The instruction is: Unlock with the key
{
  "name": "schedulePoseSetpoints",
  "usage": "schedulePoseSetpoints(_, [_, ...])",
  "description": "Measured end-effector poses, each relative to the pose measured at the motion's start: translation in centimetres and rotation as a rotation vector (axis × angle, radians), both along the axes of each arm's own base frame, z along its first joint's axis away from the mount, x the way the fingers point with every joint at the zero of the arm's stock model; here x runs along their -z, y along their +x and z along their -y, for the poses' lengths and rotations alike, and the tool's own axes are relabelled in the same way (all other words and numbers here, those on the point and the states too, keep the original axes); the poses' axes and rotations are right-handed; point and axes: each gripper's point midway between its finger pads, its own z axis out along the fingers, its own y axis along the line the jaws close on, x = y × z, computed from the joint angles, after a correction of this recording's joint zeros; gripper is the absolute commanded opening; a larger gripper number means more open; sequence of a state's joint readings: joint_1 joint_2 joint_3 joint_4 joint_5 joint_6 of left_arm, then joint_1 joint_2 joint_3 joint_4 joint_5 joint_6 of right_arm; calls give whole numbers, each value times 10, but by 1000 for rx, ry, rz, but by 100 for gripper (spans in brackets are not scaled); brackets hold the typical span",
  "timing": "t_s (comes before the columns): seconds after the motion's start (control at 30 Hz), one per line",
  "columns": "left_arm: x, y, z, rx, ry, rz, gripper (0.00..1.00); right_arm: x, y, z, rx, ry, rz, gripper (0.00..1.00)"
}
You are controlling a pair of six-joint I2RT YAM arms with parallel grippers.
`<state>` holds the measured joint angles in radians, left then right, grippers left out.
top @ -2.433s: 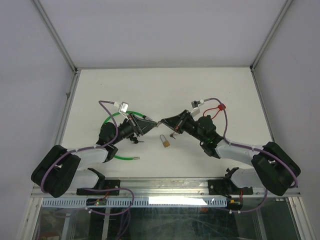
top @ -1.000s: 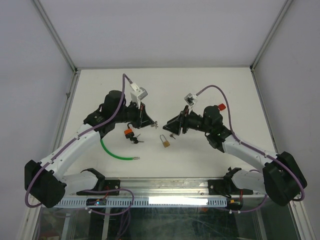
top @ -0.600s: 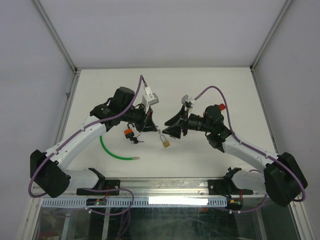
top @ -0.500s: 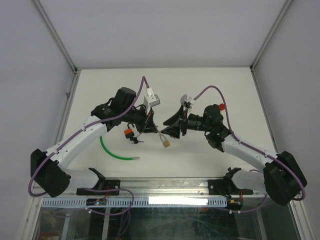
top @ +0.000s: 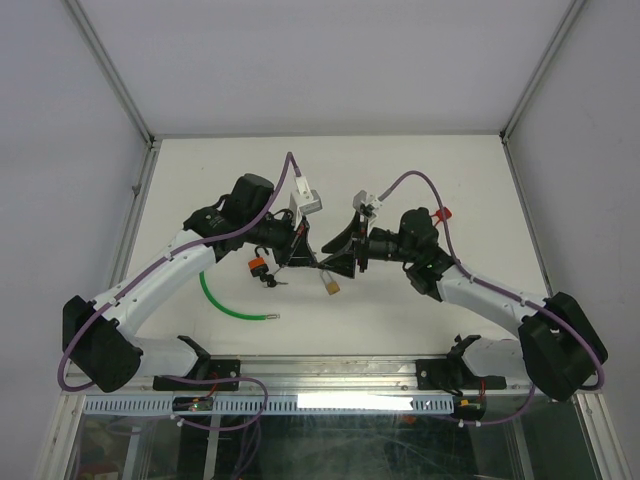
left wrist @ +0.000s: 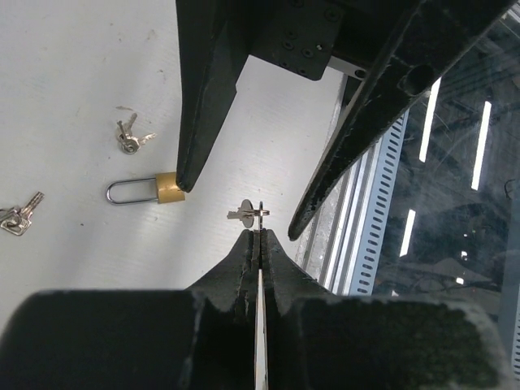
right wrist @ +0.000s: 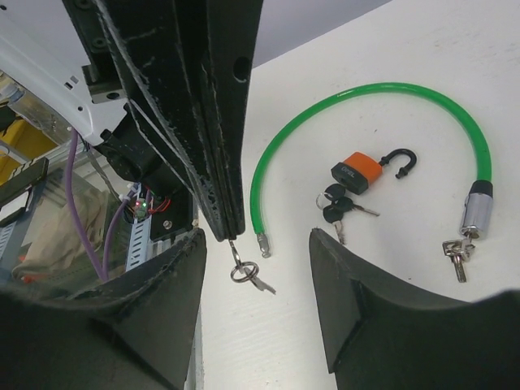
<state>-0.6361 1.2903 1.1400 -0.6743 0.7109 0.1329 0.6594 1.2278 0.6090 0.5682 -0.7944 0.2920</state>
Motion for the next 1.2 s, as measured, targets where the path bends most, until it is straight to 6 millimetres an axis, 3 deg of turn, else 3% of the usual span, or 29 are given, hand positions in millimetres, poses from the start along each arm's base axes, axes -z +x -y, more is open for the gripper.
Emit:
schedulePoseSetpoints(0.5, [-2,-3,1,22,-13,-1,0,15,-1,0,-5,-38,-46,56])
schedulePoseSetpoints(0.53, [-2,-3,1,22,-13,-1,0,15,-1,0,-5,-40,-49,23])
schedulePoseSetpoints(0.57, [-2,-3,1,22,-13,-1,0,16,-1,0,-5,-42,-52,13])
schedulePoseSetpoints(0.77, [-2,-4,1,27,-14,-2,0,17,-21,1,-132,-47,-6,1])
schedulePoseSetpoints(1.0, [-2,-6,3,35,-17,-5,0,17,-24,2,-155,-45,13,0])
schedulePoseSetpoints(1.2, [-3,-2,5,10,-28,-8,25,16,-22,2,-140,-46,16,0])
